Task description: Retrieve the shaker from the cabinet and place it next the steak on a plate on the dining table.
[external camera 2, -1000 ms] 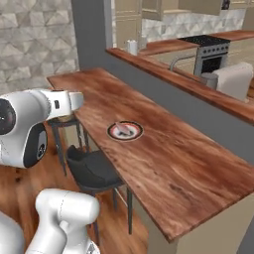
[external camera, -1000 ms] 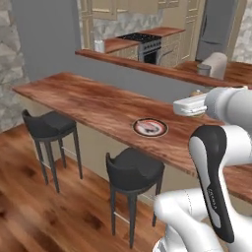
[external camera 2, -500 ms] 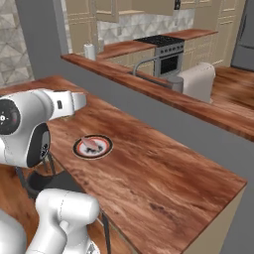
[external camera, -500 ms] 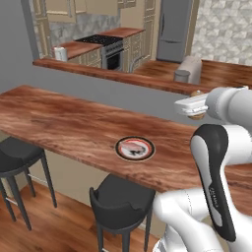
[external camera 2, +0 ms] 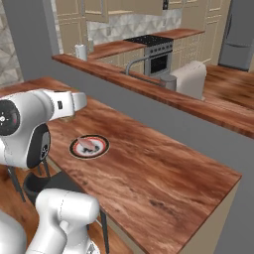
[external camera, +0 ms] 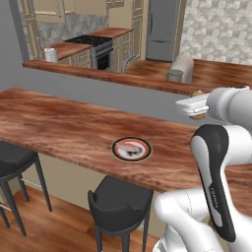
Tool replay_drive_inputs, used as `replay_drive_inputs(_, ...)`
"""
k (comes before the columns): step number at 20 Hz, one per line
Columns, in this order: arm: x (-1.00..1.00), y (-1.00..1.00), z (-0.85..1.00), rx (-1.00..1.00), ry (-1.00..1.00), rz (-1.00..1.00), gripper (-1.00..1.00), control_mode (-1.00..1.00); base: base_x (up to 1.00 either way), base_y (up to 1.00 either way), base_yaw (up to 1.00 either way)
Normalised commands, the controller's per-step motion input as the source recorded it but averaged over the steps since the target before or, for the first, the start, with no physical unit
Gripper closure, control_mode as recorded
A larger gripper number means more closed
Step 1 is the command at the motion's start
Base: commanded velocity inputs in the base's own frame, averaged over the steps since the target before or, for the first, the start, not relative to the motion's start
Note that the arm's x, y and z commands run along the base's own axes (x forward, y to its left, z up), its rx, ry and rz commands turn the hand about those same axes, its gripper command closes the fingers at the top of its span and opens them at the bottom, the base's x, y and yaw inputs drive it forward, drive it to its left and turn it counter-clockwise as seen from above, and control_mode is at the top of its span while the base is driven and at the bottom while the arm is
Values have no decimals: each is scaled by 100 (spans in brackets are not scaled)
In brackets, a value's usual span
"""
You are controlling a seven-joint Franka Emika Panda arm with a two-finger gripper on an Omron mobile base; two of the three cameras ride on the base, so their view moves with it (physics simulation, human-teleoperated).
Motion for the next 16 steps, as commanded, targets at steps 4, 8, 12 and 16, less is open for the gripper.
replay_drive_inputs(4,0,0,0,0,0,0,100,100,0,1,-3)
replay_drive_inputs(8,0,0,0,0,0,0,100,100,11,0,-1)
replay_drive_inputs(12,65,-12,-21,0,-8,5,100,-100,15,0,0)
replay_drive_inputs(16,100,-49,-52,0,-8,13,100,-100,0,0,0)
